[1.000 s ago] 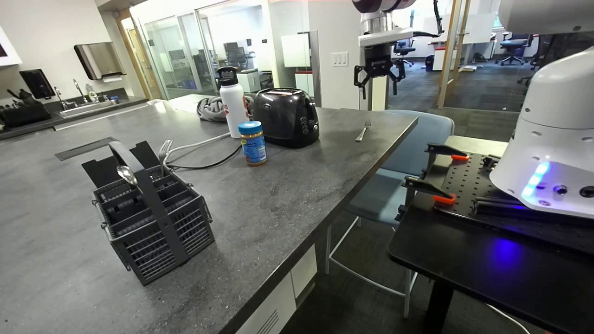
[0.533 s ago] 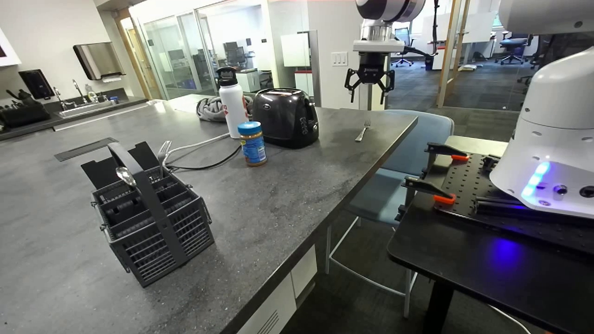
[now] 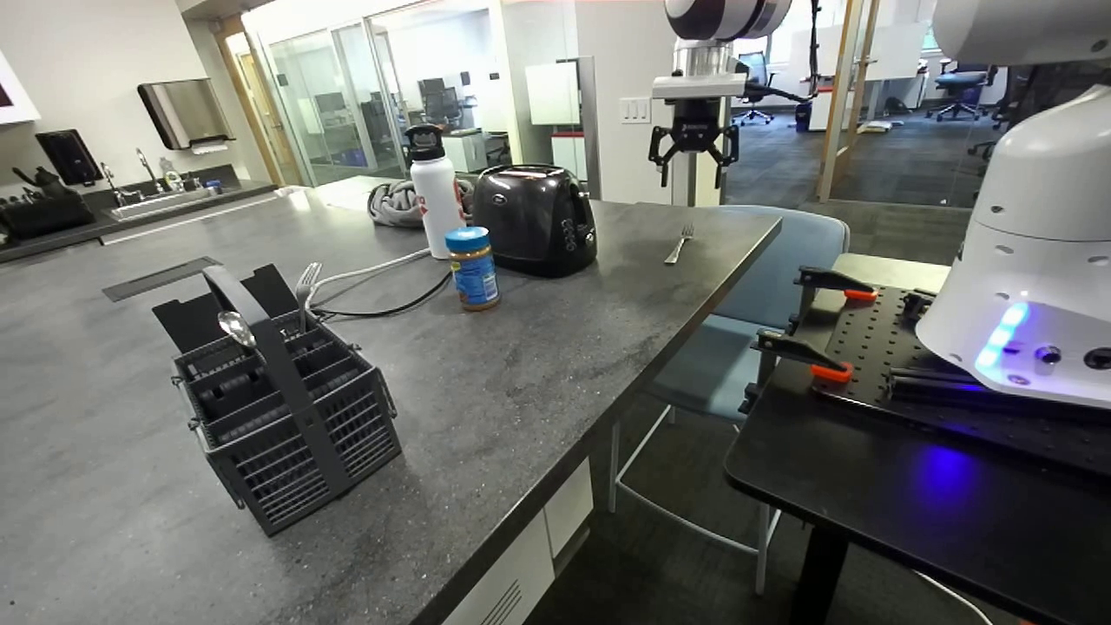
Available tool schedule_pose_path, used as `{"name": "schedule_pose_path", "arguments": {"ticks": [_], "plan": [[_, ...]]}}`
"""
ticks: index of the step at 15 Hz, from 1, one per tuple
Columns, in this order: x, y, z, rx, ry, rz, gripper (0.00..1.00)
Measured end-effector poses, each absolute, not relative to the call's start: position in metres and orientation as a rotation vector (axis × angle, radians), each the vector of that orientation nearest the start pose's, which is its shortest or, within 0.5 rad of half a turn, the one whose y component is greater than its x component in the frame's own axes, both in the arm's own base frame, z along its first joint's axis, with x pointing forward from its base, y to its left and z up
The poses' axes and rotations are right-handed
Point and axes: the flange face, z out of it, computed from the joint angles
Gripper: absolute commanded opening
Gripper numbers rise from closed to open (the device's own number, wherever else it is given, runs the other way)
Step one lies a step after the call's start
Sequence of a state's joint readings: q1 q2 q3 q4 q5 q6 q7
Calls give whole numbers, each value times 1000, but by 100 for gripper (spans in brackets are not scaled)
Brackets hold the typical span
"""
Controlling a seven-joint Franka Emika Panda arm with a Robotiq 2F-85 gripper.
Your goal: Put the silver spoon in the grey cutlery box then put the silver fork in the grey cutlery box
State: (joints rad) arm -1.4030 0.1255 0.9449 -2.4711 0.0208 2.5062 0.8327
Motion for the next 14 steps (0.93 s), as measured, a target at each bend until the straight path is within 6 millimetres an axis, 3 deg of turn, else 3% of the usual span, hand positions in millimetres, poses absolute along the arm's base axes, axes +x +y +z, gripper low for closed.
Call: {"name": "schedule_pose_path", "arguments": {"ticks": [5, 11, 14], "plan": [[438, -232, 250, -2400, 1945, 73, 100], [458, -273, 192, -2304, 1939, 189, 100], [473, -281, 171, -2245, 1918, 210, 100]]}}
